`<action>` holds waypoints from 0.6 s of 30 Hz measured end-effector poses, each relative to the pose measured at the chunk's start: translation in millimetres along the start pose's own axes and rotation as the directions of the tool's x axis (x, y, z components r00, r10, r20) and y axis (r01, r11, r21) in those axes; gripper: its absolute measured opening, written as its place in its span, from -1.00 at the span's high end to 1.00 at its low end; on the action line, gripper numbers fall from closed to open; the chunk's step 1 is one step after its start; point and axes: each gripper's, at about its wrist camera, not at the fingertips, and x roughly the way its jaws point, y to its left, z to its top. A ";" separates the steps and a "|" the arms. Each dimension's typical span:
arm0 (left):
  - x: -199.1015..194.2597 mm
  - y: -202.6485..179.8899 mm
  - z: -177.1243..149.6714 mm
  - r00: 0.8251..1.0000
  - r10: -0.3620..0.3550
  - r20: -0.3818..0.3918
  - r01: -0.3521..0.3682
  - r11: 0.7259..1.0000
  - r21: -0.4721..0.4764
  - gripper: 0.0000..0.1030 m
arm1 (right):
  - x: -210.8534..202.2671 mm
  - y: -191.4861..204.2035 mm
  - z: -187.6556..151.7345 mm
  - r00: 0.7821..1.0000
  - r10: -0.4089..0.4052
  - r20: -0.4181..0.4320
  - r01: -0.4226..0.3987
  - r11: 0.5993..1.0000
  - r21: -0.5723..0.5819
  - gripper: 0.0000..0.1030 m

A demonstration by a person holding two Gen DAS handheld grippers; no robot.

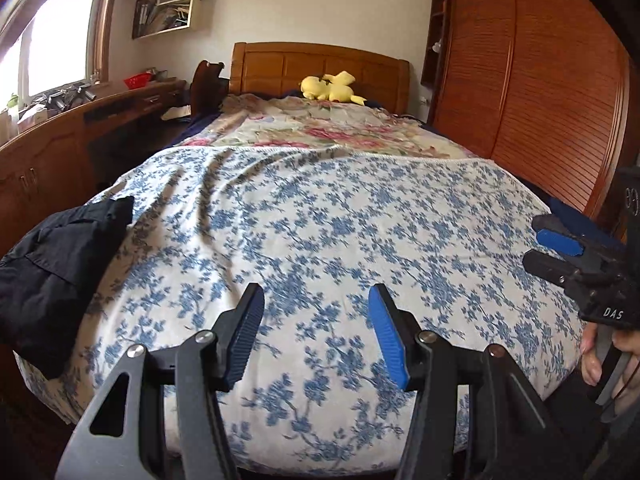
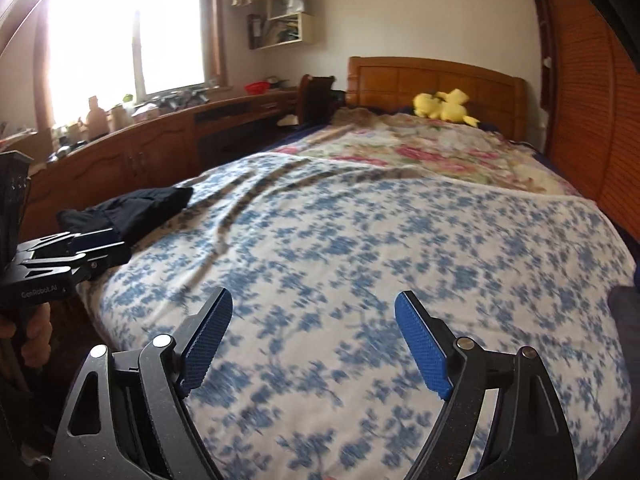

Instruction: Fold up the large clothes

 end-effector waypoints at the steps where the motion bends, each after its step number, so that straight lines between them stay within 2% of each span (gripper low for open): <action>1: 1.3 -6.7 -2.4 1.000 -0.005 -0.007 0.005 1.000 0.005 -0.04 | -6.8 -4.7 -4.8 1.000 -0.011 0.004 0.011 1.000 0.014 -0.68; 8: -2.8 -48.4 -10.1 1.000 -0.021 -0.009 0.021 0.999 0.041 -0.04 | -44.0 -15.8 -23.6 0.997 -0.077 0.017 0.075 0.993 0.086 -0.68; 13: -22.8 -72.9 -0.3 0.999 -0.030 0.037 0.027 0.997 0.069 -0.04 | -77.1 -21.3 -28.2 0.992 -0.108 0.059 0.099 0.987 0.125 -0.68; 18: -54.4 -91.0 17.2 0.994 -0.046 0.102 0.037 0.995 0.091 -0.04 | -111.6 -26.1 -18.2 0.983 -0.139 0.120 0.123 0.983 0.135 -0.68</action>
